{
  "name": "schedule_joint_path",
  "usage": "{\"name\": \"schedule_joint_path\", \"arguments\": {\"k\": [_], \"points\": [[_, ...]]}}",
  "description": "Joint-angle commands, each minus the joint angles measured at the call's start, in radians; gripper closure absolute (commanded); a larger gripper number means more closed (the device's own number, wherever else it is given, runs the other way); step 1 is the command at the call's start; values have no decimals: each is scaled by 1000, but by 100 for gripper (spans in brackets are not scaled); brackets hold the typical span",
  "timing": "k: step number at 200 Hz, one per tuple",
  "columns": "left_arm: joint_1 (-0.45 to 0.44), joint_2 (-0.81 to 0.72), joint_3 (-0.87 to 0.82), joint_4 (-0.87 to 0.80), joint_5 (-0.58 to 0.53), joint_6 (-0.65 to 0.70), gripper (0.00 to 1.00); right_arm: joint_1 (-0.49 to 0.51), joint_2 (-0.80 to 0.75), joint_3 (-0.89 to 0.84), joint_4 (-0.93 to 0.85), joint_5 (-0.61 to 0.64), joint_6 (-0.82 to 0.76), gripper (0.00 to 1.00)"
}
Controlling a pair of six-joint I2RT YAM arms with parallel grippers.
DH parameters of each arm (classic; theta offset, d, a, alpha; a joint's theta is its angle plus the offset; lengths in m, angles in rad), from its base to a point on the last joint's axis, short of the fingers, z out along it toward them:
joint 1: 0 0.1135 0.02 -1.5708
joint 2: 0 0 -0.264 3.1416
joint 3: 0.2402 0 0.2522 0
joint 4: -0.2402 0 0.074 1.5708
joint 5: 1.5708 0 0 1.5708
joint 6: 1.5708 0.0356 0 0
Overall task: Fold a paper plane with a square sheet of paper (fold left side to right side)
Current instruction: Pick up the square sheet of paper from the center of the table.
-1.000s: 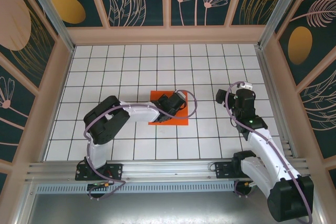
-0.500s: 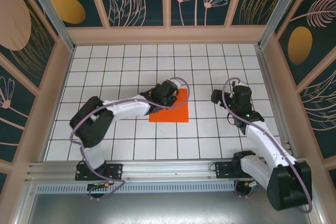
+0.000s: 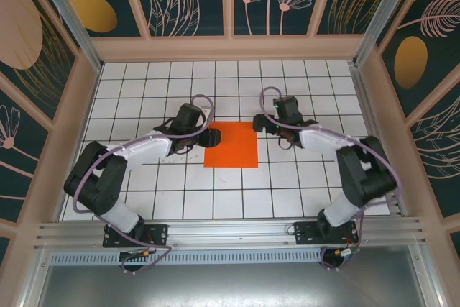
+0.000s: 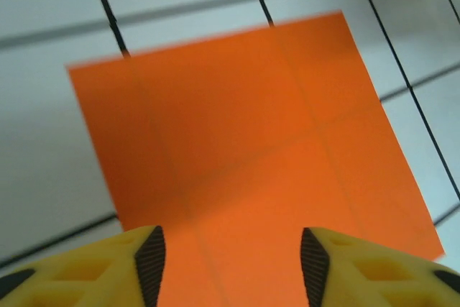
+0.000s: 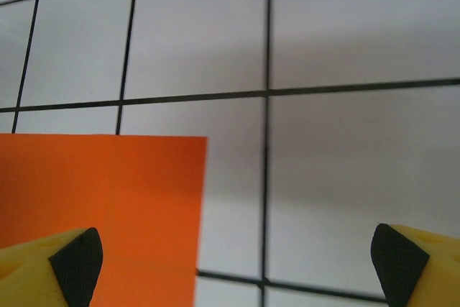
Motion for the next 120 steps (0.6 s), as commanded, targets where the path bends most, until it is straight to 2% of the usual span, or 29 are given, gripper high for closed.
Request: {"name": "schedule_joint_path", "arguments": {"k": [1, 44, 120], "points": [[8, 20, -31, 25, 123, -79, 50, 29, 98, 104, -10, -20, -17, 1], [8, 32, -91, 30, 126, -112, 53, 69, 229, 226, -50, -20, -35, 1], [9, 83, -126, 30, 98, -116, 58, 144, 287, 243, -103, -13, -35, 2]]}}
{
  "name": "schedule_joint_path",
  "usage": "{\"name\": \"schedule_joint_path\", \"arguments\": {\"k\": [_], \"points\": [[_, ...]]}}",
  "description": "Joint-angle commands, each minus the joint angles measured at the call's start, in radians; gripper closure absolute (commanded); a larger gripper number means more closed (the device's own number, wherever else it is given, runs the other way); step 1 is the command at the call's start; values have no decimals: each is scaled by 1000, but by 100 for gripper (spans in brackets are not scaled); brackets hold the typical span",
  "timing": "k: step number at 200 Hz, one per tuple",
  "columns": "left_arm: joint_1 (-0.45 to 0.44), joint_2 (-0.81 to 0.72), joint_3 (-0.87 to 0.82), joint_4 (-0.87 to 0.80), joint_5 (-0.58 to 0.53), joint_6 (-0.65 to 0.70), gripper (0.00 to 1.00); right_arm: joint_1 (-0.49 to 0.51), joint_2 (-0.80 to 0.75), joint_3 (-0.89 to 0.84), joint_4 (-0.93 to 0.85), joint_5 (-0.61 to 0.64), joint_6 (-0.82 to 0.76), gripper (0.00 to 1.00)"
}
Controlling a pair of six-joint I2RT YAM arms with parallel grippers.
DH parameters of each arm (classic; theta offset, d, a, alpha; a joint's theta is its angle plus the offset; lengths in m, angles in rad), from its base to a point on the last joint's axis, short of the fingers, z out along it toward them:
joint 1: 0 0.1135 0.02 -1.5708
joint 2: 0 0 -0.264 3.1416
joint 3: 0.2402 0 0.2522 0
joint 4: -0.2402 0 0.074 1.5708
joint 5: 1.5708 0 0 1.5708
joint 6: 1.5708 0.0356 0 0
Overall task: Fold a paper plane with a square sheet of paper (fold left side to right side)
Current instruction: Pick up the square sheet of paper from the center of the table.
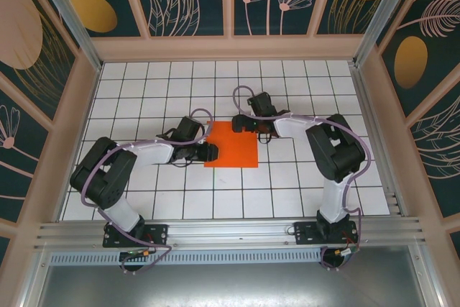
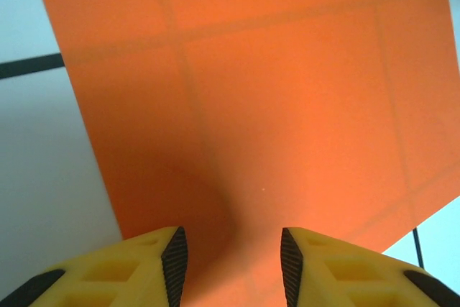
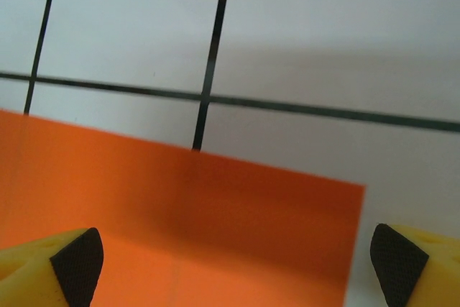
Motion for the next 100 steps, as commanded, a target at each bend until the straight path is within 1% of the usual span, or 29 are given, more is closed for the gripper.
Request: {"name": "schedule_joint_path", "arguments": {"k": [1, 29, 47, 73, 91, 100], "points": [[7, 32, -18, 4, 2, -13, 58, 25, 27, 23, -48, 5, -8, 2], [7, 42, -26, 16, 1, -17, 58, 45, 33, 15, -63, -15, -8, 4], [7, 42, -29, 24, 0, -22, 60, 63, 20, 11, -69, -35, -8, 7], [6, 42, -37, 41, 0, -28, 61, 91, 2, 10, -79, -74, -5, 16], [7, 41, -38, 50, 0, -30, 61, 110, -17, 7, -85, -74, 1, 18], [7, 38, -39, 54, 1, -31, 61, 117, -28, 8, -89, -74, 3, 22]]}}
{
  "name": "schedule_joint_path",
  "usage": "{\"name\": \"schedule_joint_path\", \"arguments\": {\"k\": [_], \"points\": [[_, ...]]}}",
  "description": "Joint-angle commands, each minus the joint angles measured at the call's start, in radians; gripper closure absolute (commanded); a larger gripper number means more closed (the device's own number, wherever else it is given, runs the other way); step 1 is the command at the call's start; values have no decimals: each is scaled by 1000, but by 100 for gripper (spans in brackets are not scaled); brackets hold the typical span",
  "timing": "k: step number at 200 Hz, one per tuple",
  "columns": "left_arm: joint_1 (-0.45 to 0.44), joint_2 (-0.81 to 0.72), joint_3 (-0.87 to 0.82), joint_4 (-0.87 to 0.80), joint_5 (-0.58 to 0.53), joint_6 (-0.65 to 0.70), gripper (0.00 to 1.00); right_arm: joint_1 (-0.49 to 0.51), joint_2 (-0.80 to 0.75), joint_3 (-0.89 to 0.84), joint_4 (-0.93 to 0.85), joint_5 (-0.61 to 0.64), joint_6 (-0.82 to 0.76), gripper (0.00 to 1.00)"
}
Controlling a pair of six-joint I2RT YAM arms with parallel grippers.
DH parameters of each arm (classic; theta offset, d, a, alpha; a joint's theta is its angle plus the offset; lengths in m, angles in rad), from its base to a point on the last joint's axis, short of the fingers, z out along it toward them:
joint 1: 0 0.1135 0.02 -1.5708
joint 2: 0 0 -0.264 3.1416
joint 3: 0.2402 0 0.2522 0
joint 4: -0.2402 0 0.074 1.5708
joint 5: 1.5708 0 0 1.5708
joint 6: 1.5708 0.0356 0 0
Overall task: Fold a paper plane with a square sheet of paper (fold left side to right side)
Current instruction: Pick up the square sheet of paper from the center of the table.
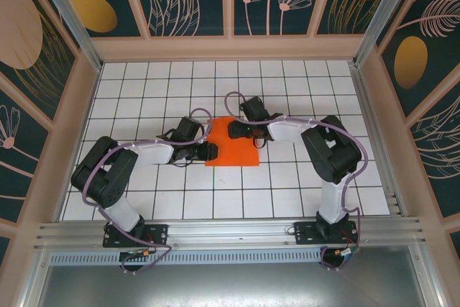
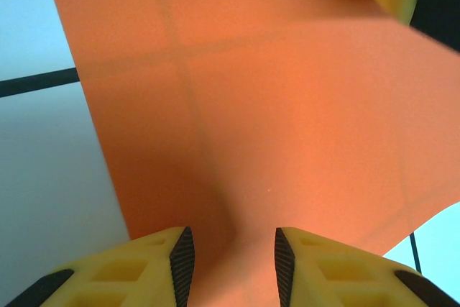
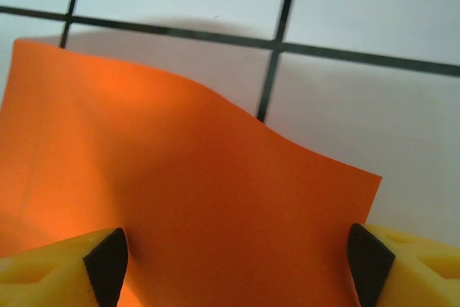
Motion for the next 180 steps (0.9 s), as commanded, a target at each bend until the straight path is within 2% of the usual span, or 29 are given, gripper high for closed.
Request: {"name": "schedule_joint_path", "arguments": {"k": [1, 50, 80, 95, 148, 180], "points": [[4, 28, -24, 2, 1, -17, 61, 44, -33, 5, -65, -79, 11, 22], [3, -29, -22, 33, 8, -24, 58, 50, -70, 3, -84, -85, -2, 43], [18, -100, -22, 33, 5, -20, 52, 34, -103, -14, -61, -115, -16, 63], [40, -154, -27, 33, 14, -12, 47, 16, -133, -27, -35, -169, -29, 69], [163, -461, -81, 112, 73, 8, 19, -110, -355, -133, 75, -416, -150, 71], [189, -593, -72, 217, 180, 30, 8, -203, -527, -171, 73, -577, -240, 71]]}}
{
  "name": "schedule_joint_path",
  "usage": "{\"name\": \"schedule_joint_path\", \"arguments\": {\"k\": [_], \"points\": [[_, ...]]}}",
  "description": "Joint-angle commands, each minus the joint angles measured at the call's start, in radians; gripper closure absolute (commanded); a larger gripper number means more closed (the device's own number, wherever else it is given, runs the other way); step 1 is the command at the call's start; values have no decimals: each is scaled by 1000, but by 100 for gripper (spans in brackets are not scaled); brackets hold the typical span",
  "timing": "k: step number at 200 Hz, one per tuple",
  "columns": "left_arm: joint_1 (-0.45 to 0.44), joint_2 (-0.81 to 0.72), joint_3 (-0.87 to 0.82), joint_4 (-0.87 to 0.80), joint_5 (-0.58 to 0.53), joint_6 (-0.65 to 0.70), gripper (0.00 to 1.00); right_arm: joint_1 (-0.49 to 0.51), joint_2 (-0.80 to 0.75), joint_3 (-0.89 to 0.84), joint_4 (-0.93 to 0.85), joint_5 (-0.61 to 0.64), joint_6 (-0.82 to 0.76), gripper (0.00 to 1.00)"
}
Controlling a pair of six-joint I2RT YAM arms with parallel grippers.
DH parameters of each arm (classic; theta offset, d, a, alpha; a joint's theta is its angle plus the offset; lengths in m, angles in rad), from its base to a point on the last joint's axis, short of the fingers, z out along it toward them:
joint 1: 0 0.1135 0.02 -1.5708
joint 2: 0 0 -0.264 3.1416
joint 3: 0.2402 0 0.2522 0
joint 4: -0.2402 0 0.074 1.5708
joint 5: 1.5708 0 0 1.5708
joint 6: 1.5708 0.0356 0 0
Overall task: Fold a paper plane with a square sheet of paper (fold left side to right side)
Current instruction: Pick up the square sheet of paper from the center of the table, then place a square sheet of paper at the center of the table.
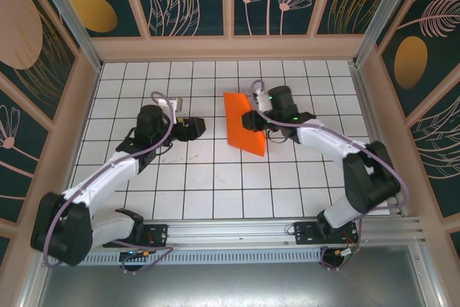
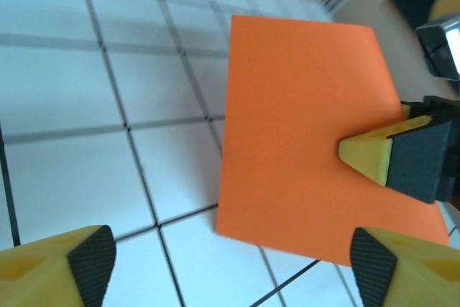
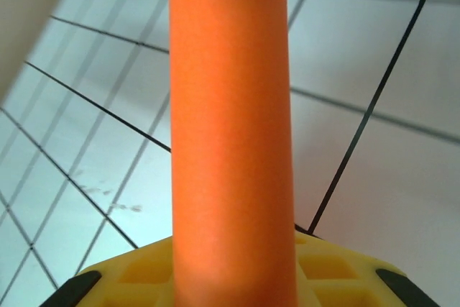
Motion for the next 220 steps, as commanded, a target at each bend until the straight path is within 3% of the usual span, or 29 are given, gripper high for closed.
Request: {"name": "schedule_joint_path", "arguments": {"k": [1, 52, 88, 176, 197, 220], "points": [[9, -72, 2, 120, 113, 26, 8, -45, -122, -29, 41, -182, -104, 71], [9, -85, 60, 309, 370, 46, 5, -51, -313, 25, -43, -346, -170, 71], [9, -39, 97, 371, 501, 40, 5, -38, -358, 58, -31, -444, -146, 70], [8, -11, 72, 524, 604, -41, 7, -11, -344, 62, 24, -615, -134, 69], [6, 1, 72, 536, 624, -55, 16, -11, -341, 51, 34, -620, -128, 69], [5, 8, 73, 579, 648, -75, 38, -11, -335, 42, 35, -613, -122, 68]]}}
